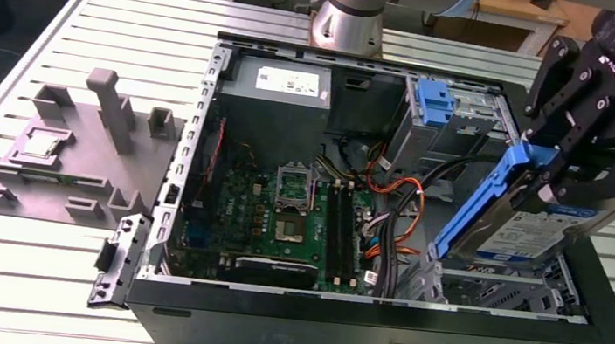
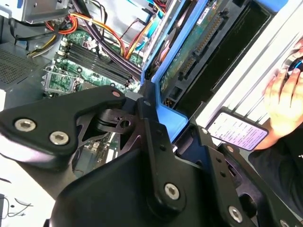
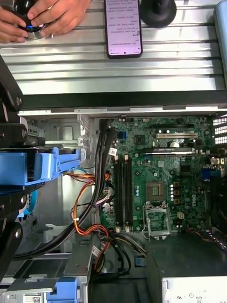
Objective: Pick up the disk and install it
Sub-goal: 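Insert the disk into the insertion slot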
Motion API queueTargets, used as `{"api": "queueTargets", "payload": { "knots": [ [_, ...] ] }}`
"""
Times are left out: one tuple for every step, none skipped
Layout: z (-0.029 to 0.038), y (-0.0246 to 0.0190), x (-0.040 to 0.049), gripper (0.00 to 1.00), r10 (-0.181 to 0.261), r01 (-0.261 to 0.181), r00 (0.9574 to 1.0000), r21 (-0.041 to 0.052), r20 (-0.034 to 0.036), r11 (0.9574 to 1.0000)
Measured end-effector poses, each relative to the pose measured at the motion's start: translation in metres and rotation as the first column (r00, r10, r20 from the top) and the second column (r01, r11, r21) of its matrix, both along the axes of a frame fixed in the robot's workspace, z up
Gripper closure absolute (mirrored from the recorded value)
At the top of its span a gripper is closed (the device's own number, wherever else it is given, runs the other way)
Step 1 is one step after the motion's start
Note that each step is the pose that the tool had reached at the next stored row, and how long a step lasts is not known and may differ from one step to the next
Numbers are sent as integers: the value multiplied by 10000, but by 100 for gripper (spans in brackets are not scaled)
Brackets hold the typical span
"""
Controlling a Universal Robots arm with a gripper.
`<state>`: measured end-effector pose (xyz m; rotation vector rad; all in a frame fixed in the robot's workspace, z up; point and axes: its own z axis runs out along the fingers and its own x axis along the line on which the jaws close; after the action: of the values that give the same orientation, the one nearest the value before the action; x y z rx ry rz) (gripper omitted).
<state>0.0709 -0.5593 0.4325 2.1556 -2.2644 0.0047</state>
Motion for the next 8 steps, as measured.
{"api": "queueTargets", "payload": {
  "knots": [
    [-9, -1, 0, 64, 1, -1, 10000, -3, 0, 10000],
    [-22, -2, 1, 64, 0, 0, 10000, 4, 1, 10000],
    [-37, -5, 1, 64, 0, 0, 10000, 20, 2, 10000],
    [-38, -6, 2, 64, -1, 1, 10000, 19, 2, 10000],
    [-38, -5, 3, 64, -1, 1, 10000, 19, 1, 10000],
    [-38, -5, 3, 64, -1, 1, 10000, 19, 1, 10000],
    [-38, -6, 3, 64, -2, 2, 10000, 17, 1, 10000],
    [-37, -6, 3, 64, -1, 1, 10000, 17, 1, 10000]
  ]
}}
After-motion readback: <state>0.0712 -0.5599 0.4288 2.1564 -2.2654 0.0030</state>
